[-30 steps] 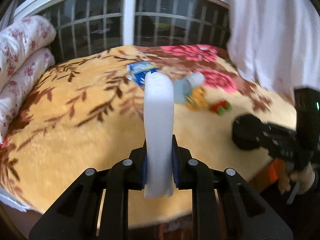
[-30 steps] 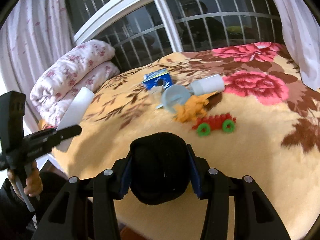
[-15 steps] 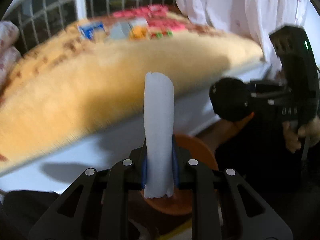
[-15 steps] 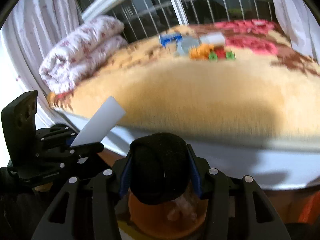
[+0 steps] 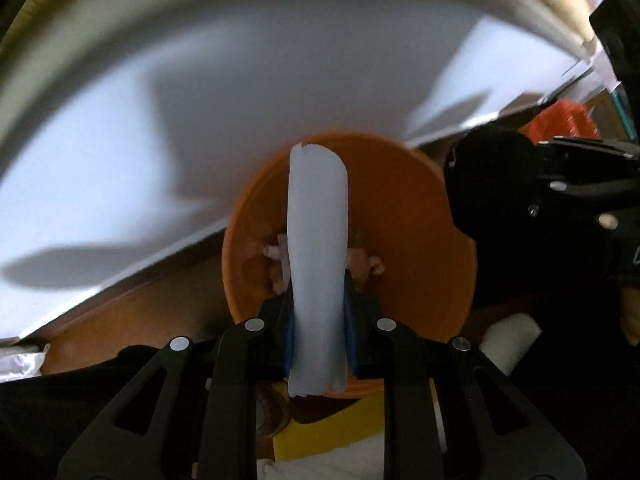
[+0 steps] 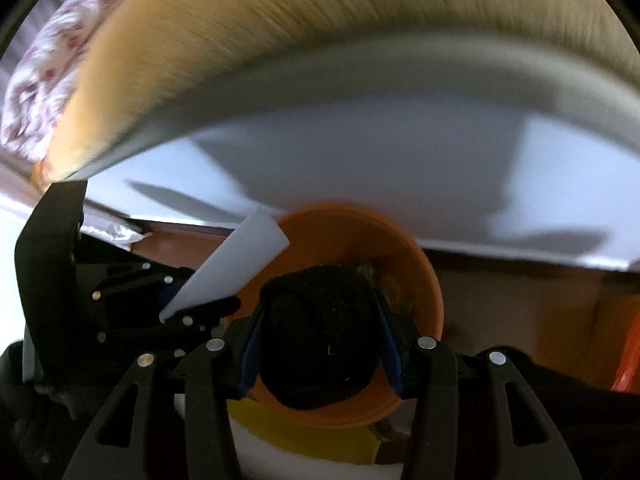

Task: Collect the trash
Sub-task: 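Carry the foam stick over the orange bucket and open the left tool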

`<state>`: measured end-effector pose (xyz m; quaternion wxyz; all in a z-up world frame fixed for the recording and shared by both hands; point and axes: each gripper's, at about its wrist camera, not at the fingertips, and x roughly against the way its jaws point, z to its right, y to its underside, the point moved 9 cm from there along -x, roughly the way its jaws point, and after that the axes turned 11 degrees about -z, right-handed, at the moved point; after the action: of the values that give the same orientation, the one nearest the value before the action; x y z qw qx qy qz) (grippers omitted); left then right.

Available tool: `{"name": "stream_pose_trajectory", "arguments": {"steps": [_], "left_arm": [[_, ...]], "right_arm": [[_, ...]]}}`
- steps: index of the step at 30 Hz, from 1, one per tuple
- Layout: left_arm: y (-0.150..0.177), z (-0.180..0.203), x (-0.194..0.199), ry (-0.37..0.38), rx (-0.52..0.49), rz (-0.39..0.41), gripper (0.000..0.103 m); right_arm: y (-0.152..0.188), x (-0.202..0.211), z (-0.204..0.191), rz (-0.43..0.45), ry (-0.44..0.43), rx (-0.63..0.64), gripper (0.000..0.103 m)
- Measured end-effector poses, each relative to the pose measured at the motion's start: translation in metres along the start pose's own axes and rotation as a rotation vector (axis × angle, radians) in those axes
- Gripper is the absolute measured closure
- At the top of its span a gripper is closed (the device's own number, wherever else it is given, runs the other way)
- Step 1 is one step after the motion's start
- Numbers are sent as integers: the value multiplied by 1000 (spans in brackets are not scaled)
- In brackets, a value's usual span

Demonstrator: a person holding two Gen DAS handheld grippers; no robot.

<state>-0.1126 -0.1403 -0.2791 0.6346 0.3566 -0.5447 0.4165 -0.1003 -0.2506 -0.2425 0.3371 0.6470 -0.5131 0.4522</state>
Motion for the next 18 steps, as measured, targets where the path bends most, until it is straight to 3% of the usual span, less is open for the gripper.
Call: {"name": "stream_pose_trajectory", "arguments": {"steps": [6,11,14,16,18], "left_arm": [[3,1,-37,-2,-9,-106,84],[5,0,-42,0,-12,-108,84],[2,-2,-41,-9,-18,-100,82],[3,3,-40,-37,-24,-91,70],[2,2,-38,-60,-26,-75,39]], "right_arm": [[3,-25,15,-56,-39,-75,54],[3,-33,15,-72,-28,-80,53],[1,-35,17,-73,-19,-84,47],[-3,-34,18,-67,-21,-107,26],[-5,-31,19,-47,-18,-122,26]]}}
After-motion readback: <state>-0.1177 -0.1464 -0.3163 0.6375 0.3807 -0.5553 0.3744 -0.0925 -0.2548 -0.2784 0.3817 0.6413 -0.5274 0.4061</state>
